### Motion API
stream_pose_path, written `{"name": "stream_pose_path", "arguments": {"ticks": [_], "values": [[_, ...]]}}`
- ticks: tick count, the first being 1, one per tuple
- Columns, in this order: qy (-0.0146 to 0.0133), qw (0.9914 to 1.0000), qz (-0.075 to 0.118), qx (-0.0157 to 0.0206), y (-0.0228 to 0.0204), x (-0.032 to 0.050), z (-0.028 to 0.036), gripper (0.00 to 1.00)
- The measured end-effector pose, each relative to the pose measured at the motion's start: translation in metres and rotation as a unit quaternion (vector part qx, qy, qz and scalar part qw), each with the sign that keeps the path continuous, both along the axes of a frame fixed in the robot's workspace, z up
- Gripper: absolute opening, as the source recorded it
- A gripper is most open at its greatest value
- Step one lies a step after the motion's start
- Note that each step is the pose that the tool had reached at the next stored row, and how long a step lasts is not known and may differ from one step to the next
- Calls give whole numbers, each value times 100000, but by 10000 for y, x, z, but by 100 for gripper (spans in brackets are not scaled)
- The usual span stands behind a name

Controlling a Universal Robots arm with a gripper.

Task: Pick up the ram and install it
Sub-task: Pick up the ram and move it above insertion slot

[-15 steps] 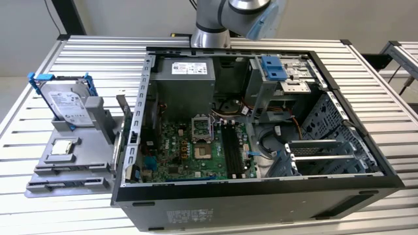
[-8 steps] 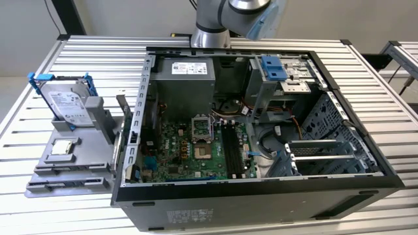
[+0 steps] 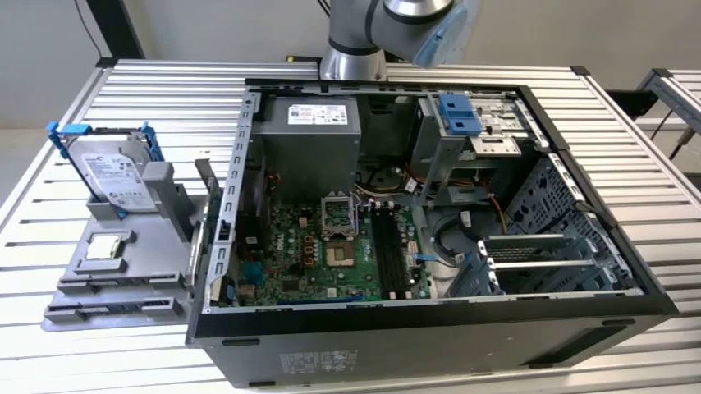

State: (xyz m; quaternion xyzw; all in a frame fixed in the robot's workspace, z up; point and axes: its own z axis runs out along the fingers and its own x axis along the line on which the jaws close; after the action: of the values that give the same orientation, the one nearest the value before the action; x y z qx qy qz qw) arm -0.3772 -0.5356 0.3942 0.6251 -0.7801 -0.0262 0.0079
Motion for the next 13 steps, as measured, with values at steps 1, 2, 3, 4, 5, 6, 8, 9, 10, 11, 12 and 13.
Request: {"name": "stream_pose_path", "arguments": {"ticks": [1,2,3,4,5,6,8,9,10,11,12,13], "values": [[0,99995,950,-1,0,0,0,0],[1,99984,1797,-2,0,0,0,0],[0,99964,2697,-1,0,0,0,0],[0,99932,3677,-3,0,1,0,0],[-5,99897,4546,-3,0,0,0,0],[-23,99850,5468,-7,0,0,0,0],[-106,99740,7210,-9,0,0,0,0],[-163,99677,8030,-11,0,0,0,0],[-243,99614,8770,-16,0,0,0,0],[-322,99569,9264,-19,0,1,0,0],[-333,99554,9426,-15,0,2,0,0],[-319,99554,9428,-20,0,2,1,0]]}}
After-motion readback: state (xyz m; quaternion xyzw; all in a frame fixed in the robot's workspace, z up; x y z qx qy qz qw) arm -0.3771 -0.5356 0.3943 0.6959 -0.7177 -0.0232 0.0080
